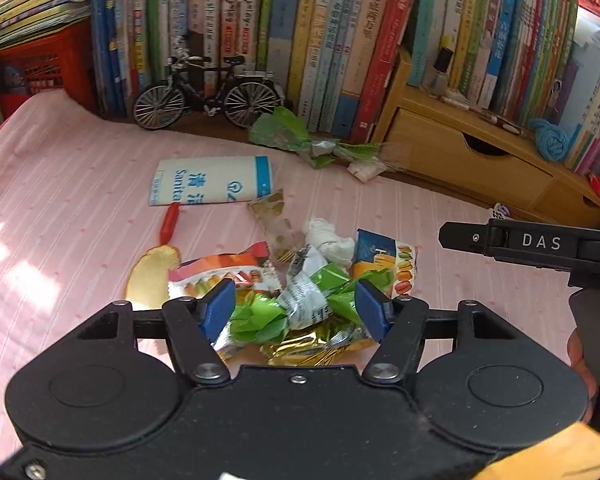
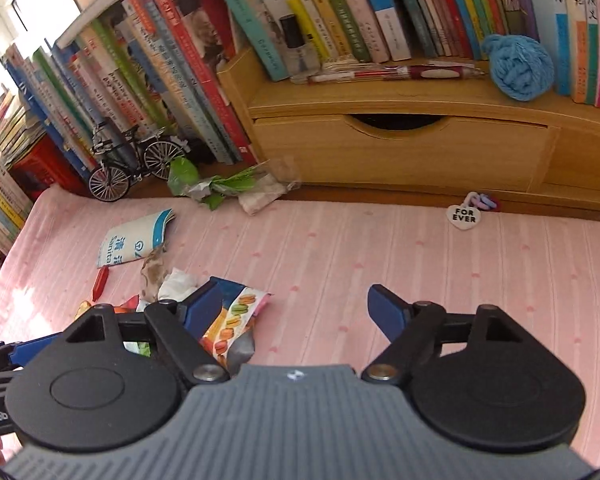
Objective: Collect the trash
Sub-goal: 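Grasp the green-and-white wrapper with the left tool while the right tool grasps the orange snack packet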
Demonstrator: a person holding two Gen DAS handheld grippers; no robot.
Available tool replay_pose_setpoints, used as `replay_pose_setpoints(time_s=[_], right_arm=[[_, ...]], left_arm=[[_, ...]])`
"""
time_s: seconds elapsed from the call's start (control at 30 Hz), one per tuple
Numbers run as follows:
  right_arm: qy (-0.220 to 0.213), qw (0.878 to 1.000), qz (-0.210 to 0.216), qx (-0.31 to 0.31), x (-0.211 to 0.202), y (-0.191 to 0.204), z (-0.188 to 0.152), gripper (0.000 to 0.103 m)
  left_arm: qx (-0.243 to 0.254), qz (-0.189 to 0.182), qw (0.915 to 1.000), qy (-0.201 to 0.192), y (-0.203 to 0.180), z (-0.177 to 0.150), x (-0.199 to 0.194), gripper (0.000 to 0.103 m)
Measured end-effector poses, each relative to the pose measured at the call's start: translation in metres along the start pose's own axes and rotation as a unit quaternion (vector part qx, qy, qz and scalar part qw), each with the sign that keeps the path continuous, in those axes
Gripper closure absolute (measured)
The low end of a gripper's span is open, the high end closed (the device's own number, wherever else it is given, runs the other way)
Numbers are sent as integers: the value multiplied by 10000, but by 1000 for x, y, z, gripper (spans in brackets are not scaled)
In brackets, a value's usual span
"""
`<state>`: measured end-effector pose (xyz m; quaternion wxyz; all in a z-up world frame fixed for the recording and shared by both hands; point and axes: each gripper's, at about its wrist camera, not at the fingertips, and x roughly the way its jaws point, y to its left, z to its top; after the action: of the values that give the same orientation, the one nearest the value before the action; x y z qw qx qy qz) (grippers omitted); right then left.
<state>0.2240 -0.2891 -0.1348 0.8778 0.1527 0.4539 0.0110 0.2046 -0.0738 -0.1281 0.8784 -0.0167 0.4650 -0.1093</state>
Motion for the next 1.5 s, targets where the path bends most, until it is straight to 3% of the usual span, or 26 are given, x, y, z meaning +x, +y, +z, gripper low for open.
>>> replay_pose_setpoints(time_s=[0.13,0.17,0.23,0.27,0.33,0.37,0.43,0.47,0.5,0.53,0.63,0.67,0.7,0.73,0.8,0.83,1.0,1.07,1.13,1.3,1.5], right_arm=[[68,9998,72,144,2,-11,-1,15],[92,9998,102,154,3,-12,-2,15],[156,9995,205,170,6,-11,-2,15],[182,9993,277,181,7,-11,-3,15],[249,9984,467,210,13,-7,-3,15],[288,9980,525,209,17,-4,-3,15],[357,9976,578,136,27,5,-3,15],[396,9975,574,96,31,8,-3,15],[465,9974,540,44,38,14,-2,15],[516,9974,503,19,43,17,-3,19],[603,9975,344,-92,49,26,-5,50],[583,9977,295,-172,47,29,-6,66],[600,9976,283,-207,46,30,-8,70],[594,9977,286,-157,43,29,-10,71],[560,9980,294,-65,37,24,-13,76],[546,9981,278,-12,32,20,-14,77],[434,9985,257,194,11,7,-21,83],[337,9990,219,217,2,4,-23,84],[219,9992,181,289,-8,1,-24,86],[93,9990,177,410,-28,-6,-24,88],[38,9981,282,546,-57,-2,-29,89]], left_arm=[[415,84,9976,554,-18,0,32,47],[398,123,9977,538,-19,-2,33,48],[361,115,9983,450,-18,-4,26,60],[321,94,9986,420,-17,-4,21,73],[146,23,9992,379,-10,-5,10,74],[54,14,9995,326,-6,-6,2,80],[-62,21,9997,251,0,-9,-10,82],[-105,39,9997,217,2,-11,-16,98],[-166,63,9996,213,5,-13,-22,99],[-212,73,9996,189,7,-15,-26,99],[-174,85,9997,161,9,-22,-34,96],[-112,52,9997,188,8,-25,-35,91],[-31,58,9997,223,6,-28,-34,86],[59,103,9996,246,4,-30,-32,81],[244,215,9991,271,-3,-35,-28,53],[316,284,9987,279,-7,-36,-24,52],[377,176,9971,643,-18,-35,9,53],[108,-25,9962,865,-15,-34,19,67],[-85,-54,9976,689,-16,-33,11,68],[74,-99,9996,252,-25,-26,-29,69],[-78,-216,9997,-104,-23,-24,-88,69]])
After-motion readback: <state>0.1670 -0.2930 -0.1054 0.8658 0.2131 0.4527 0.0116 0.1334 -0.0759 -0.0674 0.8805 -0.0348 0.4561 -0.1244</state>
